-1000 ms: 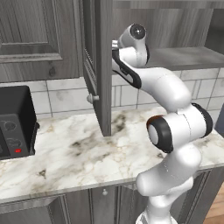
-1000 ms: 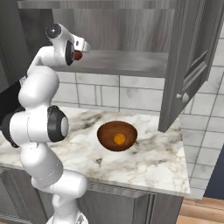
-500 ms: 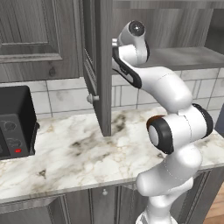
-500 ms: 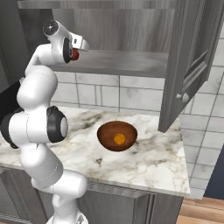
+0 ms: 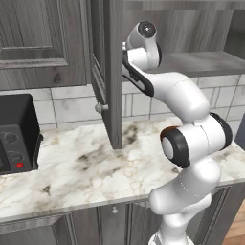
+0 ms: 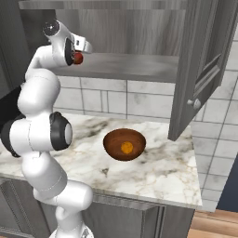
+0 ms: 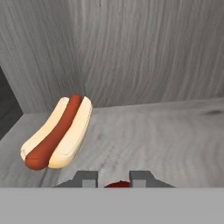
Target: Open the cabinet. Pick the mango and orange from the cabinet and place them into the bowl. Then close the cabinet.
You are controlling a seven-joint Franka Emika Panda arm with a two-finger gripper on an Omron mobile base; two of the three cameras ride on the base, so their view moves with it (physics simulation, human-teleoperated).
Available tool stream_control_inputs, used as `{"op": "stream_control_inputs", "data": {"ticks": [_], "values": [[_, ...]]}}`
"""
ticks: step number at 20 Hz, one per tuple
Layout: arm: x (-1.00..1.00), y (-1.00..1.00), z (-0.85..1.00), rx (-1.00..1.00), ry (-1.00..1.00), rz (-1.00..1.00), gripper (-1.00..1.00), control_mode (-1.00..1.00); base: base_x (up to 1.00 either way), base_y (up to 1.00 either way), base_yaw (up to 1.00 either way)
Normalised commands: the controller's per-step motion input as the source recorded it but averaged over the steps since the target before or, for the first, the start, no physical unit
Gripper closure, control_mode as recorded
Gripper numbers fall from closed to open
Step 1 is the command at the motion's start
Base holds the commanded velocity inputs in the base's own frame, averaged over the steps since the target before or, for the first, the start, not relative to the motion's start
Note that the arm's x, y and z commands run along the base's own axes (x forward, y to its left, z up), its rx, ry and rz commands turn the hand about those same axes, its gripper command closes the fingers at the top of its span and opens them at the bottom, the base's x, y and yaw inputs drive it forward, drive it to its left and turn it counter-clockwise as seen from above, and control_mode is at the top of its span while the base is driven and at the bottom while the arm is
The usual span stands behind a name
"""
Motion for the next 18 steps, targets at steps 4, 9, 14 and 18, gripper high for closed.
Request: {"op": "stream_control_inputs", "data": {"ticks": [4,9,14,18], "values": [[0.00,0.03,-0.01,-0.01,0.02,0.00,-1.00,-1.00,0.00,0.00,0.00],[-0.27,0.00,-0.04,0.00,0.05,0.00,-1.00,-1.00,0.00,0.00,0.00],[-0.20,0.00,-0.04,0.00,0.02,0.00,-1.00,-1.00,0.00,0.00,0.00],[0.00,0.00,-0.11,0.00,0.03,0.00,-1.00,-1.00,0.00,0.00,0.00]]}}
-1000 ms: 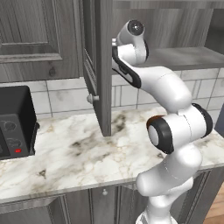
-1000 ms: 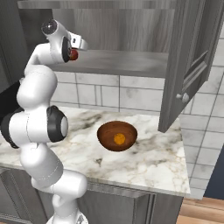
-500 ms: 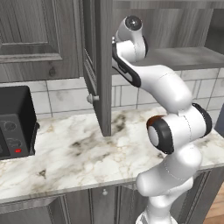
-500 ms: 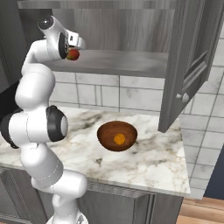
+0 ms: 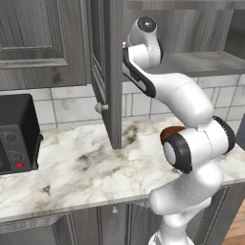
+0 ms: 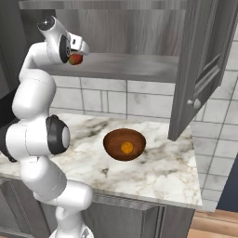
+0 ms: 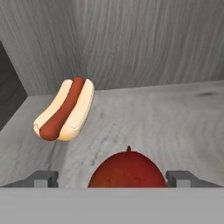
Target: Open the cabinet. Pick the mango and orange from the cabinet and place them into the bowl. Then close the cabinet.
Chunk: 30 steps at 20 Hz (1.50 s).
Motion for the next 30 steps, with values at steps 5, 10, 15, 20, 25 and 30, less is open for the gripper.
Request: {"op": "stream_control_inputs", "data": {"ticks": [5,10,15,20,25,30], "values": [[-0.09,0.00,-0.25,0.00,0.05,0.00,-1.00,-1.00,0.00,0.00,0.00],[-0.11,0.00,-0.27,0.00,0.05,0.00,-1.00,-1.00,0.00,0.00,0.00],[-0.19,0.00,-0.36,0.00,0.08,0.00,-1.00,-1.00,0.00,0.00,0.00],[0.04,0.00,-0.17,-0.03,0.00,0.00,-1.00,-1.00,0.00,0.00,0.00],[0.16,0.00,-0.13,-0.03,0.00,0.00,-1.00,-1.00,0.00,0.00,0.00],[0.08,0.00,-0.03,0.00,0.00,0.00,-1.00,-1.00,0.00,0.00,0.00]]}}
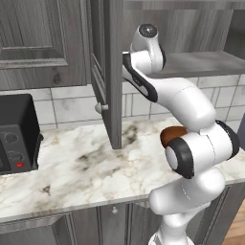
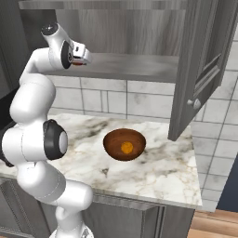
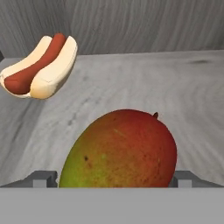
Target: Open the cabinet. Pick the mango and orange from the cabinet and place them into the bowl. Then close the cabinet.
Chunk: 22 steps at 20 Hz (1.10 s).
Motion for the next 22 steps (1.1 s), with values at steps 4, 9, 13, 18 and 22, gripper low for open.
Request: {"op": "stream_control_inputs", "data": {"ticks": [4,9,13,18,22], "values": [[0.09,0.00,-0.05,-0.02,0.00,0.00,-1.00,-1.00,0.00,0.00,0.00],[0.05,0.00,-0.28,-0.08,-0.01,0.00,-1.00,-1.00,0.00,0.00,0.00],[0.04,0.00,-0.34,-0.10,-0.04,0.00,1.00,-1.00,0.00,0.00,0.00],[0.04,0.00,-0.22,-0.06,-0.05,0.00,1.00,-1.00,0.00,0.00,0.00],[0.00,0.00,-0.03,0.00,-0.01,0.00,1.00,-1.00,0.00,0.00,0.00]]}}
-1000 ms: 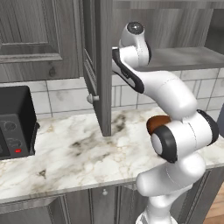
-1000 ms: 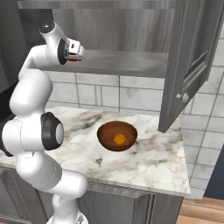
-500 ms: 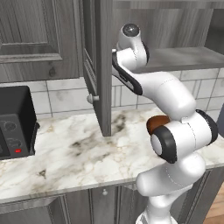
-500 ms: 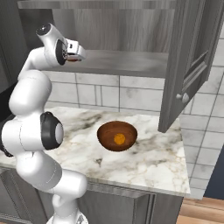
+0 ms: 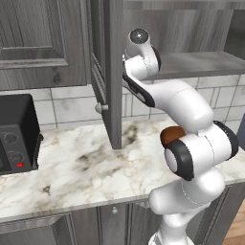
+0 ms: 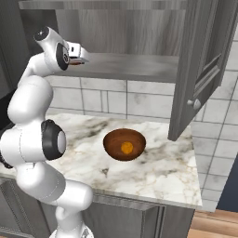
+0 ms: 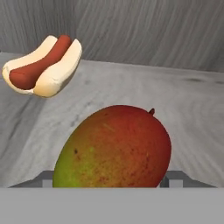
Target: Open the cabinet. Pick the mango and orange from the cabinet and place them into the bowl. Then close the cabinet.
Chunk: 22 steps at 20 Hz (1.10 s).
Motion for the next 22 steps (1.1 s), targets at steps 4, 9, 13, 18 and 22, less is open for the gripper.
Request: {"op": "stream_control_inputs", "data": {"ticks": [4,9,13,18,22], "values": [[-0.37,0.00,0.03,0.00,-0.03,0.00,1.00,-1.00,0.00,0.00,0.00],[-0.81,0.00,0.41,0.07,-0.03,-0.02,1.00,-1.00,0.00,0.00,0.00],[-1.00,0.00,0.09,0.00,-0.15,-0.05,1.00,-1.00,0.00,0.00,0.00],[-1.00,0.00,-0.14,0.00,-0.15,-0.04,1.00,-1.00,0.00,0.00,0.00],[-1.00,-0.02,-0.10,0.00,-0.11,-0.06,1.00,-1.00,0.00,0.00,0.00]]}}
